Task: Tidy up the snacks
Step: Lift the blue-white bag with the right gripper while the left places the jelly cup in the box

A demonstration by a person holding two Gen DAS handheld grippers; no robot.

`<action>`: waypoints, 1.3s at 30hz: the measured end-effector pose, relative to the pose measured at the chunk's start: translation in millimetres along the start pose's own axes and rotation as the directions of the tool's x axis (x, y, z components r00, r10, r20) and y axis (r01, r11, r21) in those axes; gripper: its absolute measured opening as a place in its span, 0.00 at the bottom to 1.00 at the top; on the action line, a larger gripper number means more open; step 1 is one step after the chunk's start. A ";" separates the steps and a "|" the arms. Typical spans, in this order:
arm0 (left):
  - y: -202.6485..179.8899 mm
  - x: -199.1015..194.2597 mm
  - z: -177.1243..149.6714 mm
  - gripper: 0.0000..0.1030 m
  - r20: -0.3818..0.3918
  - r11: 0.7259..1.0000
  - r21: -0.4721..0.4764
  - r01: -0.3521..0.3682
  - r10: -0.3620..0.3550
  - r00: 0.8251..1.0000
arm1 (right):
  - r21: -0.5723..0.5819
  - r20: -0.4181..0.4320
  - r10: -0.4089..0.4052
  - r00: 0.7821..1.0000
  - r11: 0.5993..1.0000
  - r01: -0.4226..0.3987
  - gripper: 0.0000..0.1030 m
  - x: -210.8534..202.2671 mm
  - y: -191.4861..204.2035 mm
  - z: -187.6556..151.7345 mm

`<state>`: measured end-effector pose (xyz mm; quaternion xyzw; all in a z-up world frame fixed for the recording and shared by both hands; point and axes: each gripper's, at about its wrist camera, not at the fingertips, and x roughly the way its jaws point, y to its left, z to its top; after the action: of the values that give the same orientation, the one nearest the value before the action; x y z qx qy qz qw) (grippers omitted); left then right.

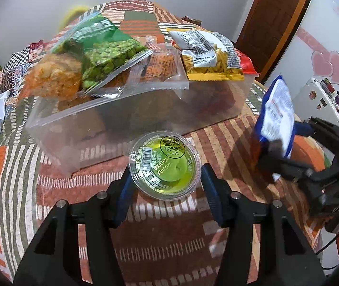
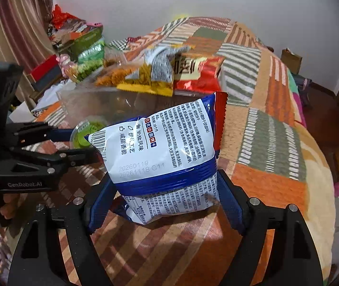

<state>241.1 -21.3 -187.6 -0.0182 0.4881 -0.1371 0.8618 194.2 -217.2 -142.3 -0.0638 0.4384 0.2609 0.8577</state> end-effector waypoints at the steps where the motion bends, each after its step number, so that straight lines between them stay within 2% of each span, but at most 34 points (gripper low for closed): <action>1: 1.6 -3.7 -2.3 0.53 0.003 1.000 -0.004 0.000 0.000 1.000 | 0.001 0.010 -0.002 1.000 1.000 0.002 0.76 -3.5 0.2 1.0; 8: 14.3 -36.6 -11.1 0.53 0.059 0.999 -0.037 -0.002 0.005 0.998 | 0.013 0.088 0.004 0.996 1.000 -0.005 0.76 -23.2 1.2 17.8; 15: 27.7 -74.5 5.7 0.52 0.152 0.998 -0.060 -0.009 0.018 0.988 | 0.007 0.149 0.012 0.989 1.000 -0.013 0.76 -28.0 4.8 38.6; 16: 31.1 -78.0 9.6 0.46 0.161 0.998 -0.065 -0.007 0.018 0.987 | 0.008 0.158 0.014 0.987 1.000 -0.016 0.76 -27.3 5.3 43.3; 19: 39.5 -84.2 22.4 0.19 0.179 0.998 -0.068 -0.015 0.027 0.984 | 0.011 0.181 0.029 0.983 0.999 -0.031 0.76 -26.1 6.7 54.6; 21: 47.0 -84.2 29.4 0.19 0.185 0.996 -0.083 0.023 -0.007 0.983 | 0.012 0.195 0.040 0.980 0.999 -0.043 0.76 -22.5 7.6 64.7; 25: 58.9 -68.9 27.5 0.19 0.133 0.994 -0.110 0.017 -0.002 0.991 | 0.020 0.182 0.039 0.982 0.999 -0.043 0.76 -7.9 6.5 74.7; 27: 58.1 -62.5 18.6 0.22 0.107 0.995 -0.098 0.015 -0.005 0.994 | 0.025 0.177 0.039 0.983 0.999 -0.045 0.76 -6.2 4.6 73.5; 28: 56.7 -59.5 14.3 0.31 0.098 0.996 -0.093 0.012 -0.003 0.995 | 0.027 0.176 0.036 0.984 0.999 -0.042 0.76 -5.9 3.1 73.1; 29: 55.3 -57.0 10.4 0.45 0.092 0.996 -0.089 0.011 -0.003 0.996 | 0.030 0.174 0.032 0.984 0.999 -0.038 0.76 -5.8 1.3 72.6; 31: 48.4 -51.2 4.0 0.59 0.082 0.998 -0.065 0.009 -0.003 0.997 | 0.036 0.174 0.027 0.984 0.999 -0.033 0.76 -7.7 -1.8 71.6; 35: 31.4 -32.5 2.4 0.70 0.048 0.999 -0.047 0.028 -0.026 0.999 | 0.038 0.173 0.010 0.985 0.999 -0.017 0.76 -11.9 -4.8 70.5; 39: 15.7 -4.5 8.8 0.70 -0.014 0.998 -0.044 0.052 -0.053 0.998 | 0.033 0.171 -0.007 0.985 0.999 0.001 0.76 -14.9 -5.7 69.4</action>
<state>249.8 -5.9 -181.8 -0.0488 0.4971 -0.1491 0.8534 239.9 -204.5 -89.1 -0.0279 0.3674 0.2564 0.8936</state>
